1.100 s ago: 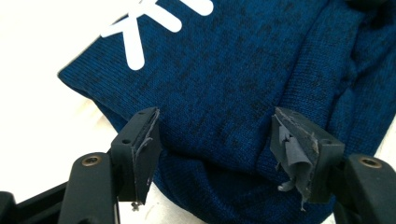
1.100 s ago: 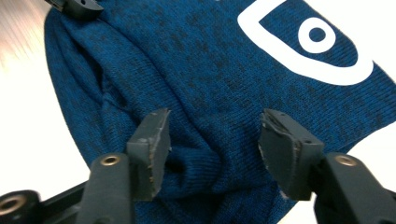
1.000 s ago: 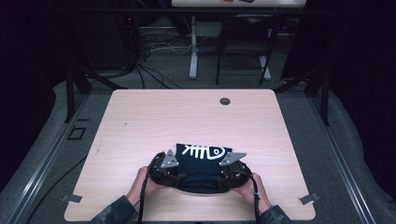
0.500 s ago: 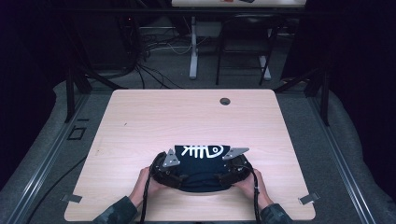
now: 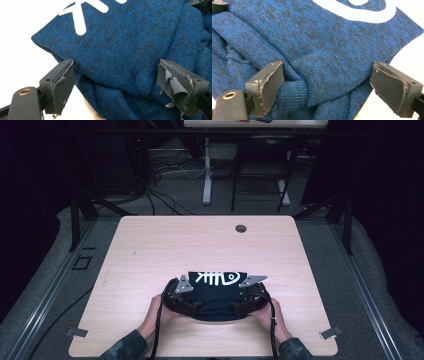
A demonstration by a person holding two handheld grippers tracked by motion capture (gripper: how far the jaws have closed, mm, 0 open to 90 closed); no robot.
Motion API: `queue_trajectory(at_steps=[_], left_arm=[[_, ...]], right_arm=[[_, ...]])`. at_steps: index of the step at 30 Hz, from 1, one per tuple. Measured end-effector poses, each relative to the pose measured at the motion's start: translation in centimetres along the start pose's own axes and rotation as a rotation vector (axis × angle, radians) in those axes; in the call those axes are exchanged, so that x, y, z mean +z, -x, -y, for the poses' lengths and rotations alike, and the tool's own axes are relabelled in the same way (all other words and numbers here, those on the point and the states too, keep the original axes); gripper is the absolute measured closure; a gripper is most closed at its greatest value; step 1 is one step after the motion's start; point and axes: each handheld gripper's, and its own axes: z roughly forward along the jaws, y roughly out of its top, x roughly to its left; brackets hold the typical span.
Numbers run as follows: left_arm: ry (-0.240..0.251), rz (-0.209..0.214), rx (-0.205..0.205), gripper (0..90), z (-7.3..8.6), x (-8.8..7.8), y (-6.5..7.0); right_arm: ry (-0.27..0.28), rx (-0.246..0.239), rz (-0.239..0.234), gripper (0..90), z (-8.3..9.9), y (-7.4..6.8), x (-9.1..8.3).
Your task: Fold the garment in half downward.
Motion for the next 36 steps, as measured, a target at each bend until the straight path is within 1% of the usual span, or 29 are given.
queue_trajectory(at_steps=[3, 5, 8, 10, 12, 14, 17, 18, 20, 21, 22, 24, 27, 28, 30, 32, 33, 35, 36], left_arm=[[0.011, -0.001, -0.006, 15.8, 0.0, -0.1, 0.1], [0.026, -0.005, 0.005, 15.7, -0.1, -0.4, 0.1], [0.055, -0.001, 0.007, 14.4, -0.1, -1.0, 0.3], [0.069, 0.005, 0.001, 12.1, 0.0, -1.5, 0.4], [0.078, -0.004, 0.005, 10.0, 0.1, -2.0, 0.4], [0.091, -0.007, -0.006, 9.3, 0.2, -2.5, 0.3], [0.100, -0.017, -0.022, 8.2, 0.5, -3.0, 0.0], [0.104, -0.023, -0.029, 8.0, 0.6, -3.2, -0.1], [0.103, -0.028, -0.032, 7.6, 0.8, -3.4, -0.3], [0.102, -0.028, -0.034, 7.5, 0.9, -3.5, -0.4], [0.104, -0.032, -0.039, 7.5, 1.1, -3.6, -0.4], [0.098, -0.037, -0.043, 7.1, 1.4, -3.7, -0.6], [0.084, -0.039, -0.049, 6.8, 2.0, -3.8, -0.9], [0.079, -0.038, -0.054, 6.5, 2.2, -3.8, -1.0], [0.071, -0.048, -0.060, 6.1, 2.5, -3.9, -1.2], [0.062, -0.045, -0.070, 5.9, 2.8, -3.9, -1.4], [0.055, -0.056, -0.069, 5.4, 2.9, -3.9, -1.6], [0.038, -0.076, -0.075, 4.8, 3.2, -3.8, -1.9], [0.030, -0.076, -0.083, 3.3, 3.3, -3.8, -2.1]], right_arm=[[0.004, 0.000, 0.000, 10.6, 0.0, -0.1, 0.0], [0.006, 0.004, 0.011, 9.8, -0.1, -0.1, -0.1], [0.010, -0.001, 0.026, 10.4, -0.3, -0.4, -0.6], [0.025, -0.004, 0.026, 9.9, -0.3, -0.6, -1.1], [0.032, -0.007, 0.024, 9.0, -0.3, -0.8, -1.6], [0.051, -0.008, 0.028, 8.8, -0.2, -1.0, -2.3], [0.059, -0.017, 0.032, 8.7, 0.2, -1.1, -3.4], [0.066, -0.013, 0.037, 8.7, 0.4, -1.2, -3.8], [0.072, -0.009, 0.043, 8.7, 0.8, -1.1, -4.5], [0.066, -0.014, 0.046, 8.7, 1.0, -1.0, -4.8], [0.075, -0.006, 0.050, 8.7, 1.2, -1.0, -5.0], [0.069, 0.001, 0.052, 8.6, 1.6, -0.8, -5.3], [0.060, 0.012, 0.058, 8.6, 2.1, -0.7, -5.5], [0.050, 0.007, 0.058, 8.5, 2.3, -0.6, -5.6], [0.050, 0.017, 0.063, 8.5, 2.7, -0.5, -5.7], [0.042, 0.021, 0.070, 8.6, 3.2, -0.3, -5.7], [0.034, 0.024, 0.073, 9.1, 3.4, -0.2, -5.7], [0.024, 0.028, 0.099, 9.8, 4.0, 0.0, -5.5], [0.010, 0.036, 0.097, 9.8, 4.3, 0.3, -5.4]])
